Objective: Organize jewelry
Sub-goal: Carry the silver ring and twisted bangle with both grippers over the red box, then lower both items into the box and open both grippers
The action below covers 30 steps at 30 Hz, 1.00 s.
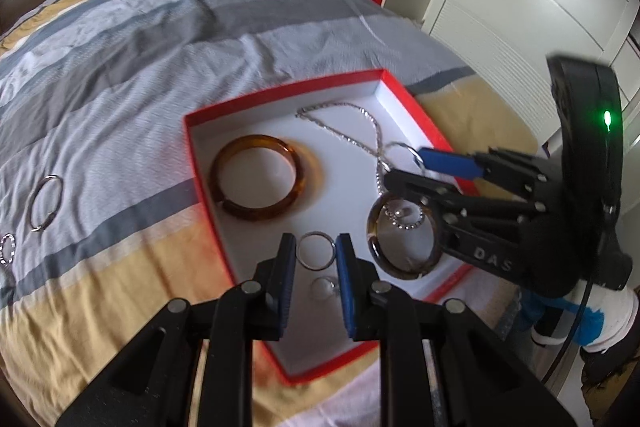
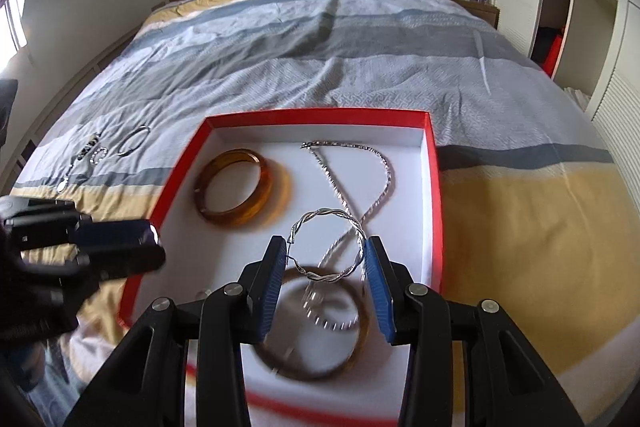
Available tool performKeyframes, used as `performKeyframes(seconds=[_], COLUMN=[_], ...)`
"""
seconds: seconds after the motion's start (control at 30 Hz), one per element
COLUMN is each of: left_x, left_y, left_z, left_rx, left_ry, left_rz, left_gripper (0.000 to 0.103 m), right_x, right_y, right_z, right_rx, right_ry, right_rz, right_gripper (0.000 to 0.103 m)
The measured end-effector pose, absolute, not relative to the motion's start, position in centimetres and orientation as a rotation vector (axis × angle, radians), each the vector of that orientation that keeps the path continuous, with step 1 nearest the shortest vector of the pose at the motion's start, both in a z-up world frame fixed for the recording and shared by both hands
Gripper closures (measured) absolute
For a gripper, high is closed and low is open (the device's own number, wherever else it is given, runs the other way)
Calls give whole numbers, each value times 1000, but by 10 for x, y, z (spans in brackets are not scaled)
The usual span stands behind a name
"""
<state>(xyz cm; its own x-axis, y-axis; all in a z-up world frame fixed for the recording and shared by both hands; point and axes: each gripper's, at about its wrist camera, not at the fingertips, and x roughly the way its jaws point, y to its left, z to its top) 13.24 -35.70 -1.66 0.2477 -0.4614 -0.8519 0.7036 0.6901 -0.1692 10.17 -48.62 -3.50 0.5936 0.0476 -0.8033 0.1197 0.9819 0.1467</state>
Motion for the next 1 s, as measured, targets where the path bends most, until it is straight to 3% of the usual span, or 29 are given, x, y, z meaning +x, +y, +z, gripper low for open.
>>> performKeyframes(seconds=[0.37,1.0], left_x=[142,139], left_y=[-368,-370], left_z=[-56,-63], left_rx=[283,321], left_ry=[1115,1099], left_rz=[-788,-758], left_gripper=[84,83], right_x=[127,127], right_y=[-489,-475], right_z=[-54,-58], right_rx=[134,-9], right_ry=[991,1039], right_rz=[-19,2], right_gripper=[62,62])
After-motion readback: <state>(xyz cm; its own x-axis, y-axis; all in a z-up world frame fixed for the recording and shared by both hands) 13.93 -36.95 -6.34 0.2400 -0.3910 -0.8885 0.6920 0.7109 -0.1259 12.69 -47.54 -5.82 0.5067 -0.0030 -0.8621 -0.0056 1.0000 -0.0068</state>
